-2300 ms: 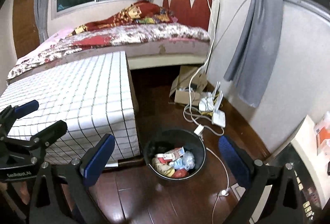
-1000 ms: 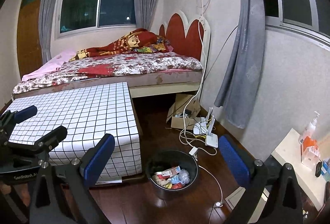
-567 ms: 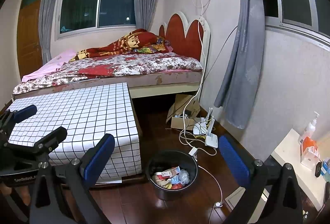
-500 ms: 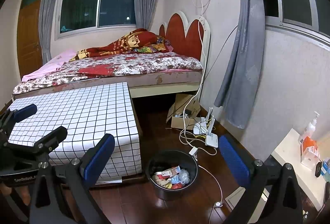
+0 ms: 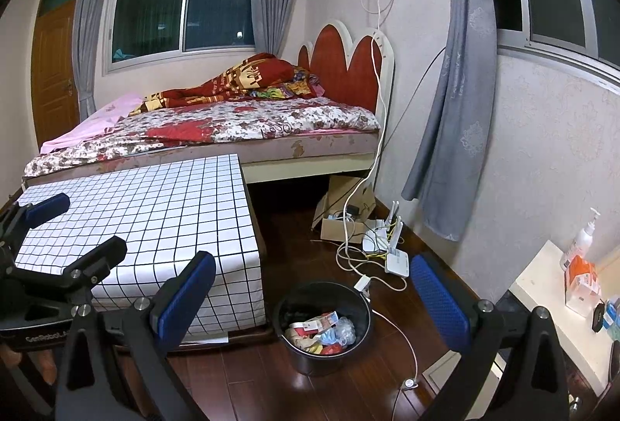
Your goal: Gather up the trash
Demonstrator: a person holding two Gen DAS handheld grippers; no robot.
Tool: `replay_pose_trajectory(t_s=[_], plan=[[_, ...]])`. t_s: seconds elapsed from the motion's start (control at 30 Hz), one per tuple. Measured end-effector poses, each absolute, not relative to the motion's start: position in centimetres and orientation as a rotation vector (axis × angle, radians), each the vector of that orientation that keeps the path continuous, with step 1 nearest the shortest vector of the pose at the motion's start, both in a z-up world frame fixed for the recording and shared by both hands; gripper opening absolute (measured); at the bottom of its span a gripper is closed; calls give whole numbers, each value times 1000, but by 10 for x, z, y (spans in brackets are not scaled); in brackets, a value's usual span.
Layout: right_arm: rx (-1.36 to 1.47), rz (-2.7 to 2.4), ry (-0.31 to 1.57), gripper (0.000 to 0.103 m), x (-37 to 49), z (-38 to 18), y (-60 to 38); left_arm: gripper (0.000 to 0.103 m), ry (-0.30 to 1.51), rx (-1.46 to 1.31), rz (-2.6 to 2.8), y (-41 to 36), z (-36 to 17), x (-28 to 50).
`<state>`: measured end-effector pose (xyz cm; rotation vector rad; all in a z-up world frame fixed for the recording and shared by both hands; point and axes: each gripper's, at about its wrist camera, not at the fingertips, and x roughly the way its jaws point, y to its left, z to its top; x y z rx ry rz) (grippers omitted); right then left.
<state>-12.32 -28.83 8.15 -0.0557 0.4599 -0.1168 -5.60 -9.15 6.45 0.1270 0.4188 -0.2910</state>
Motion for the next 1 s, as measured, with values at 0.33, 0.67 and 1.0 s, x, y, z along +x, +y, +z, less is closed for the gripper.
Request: replay_pose_trajectory(t_s=[0.33, 0.67, 1.0], plan=[[-58, -117, 461, 102, -125, 80, -288, 102, 418, 130, -299, -88, 64, -54], [-58, -117, 464, 102, -126, 77, -285, 102, 412, 133, -298, -86, 64, -53], [-62, -119, 468, 102, -127, 75, -283, 102, 404, 127, -319, -80, 65, -53]])
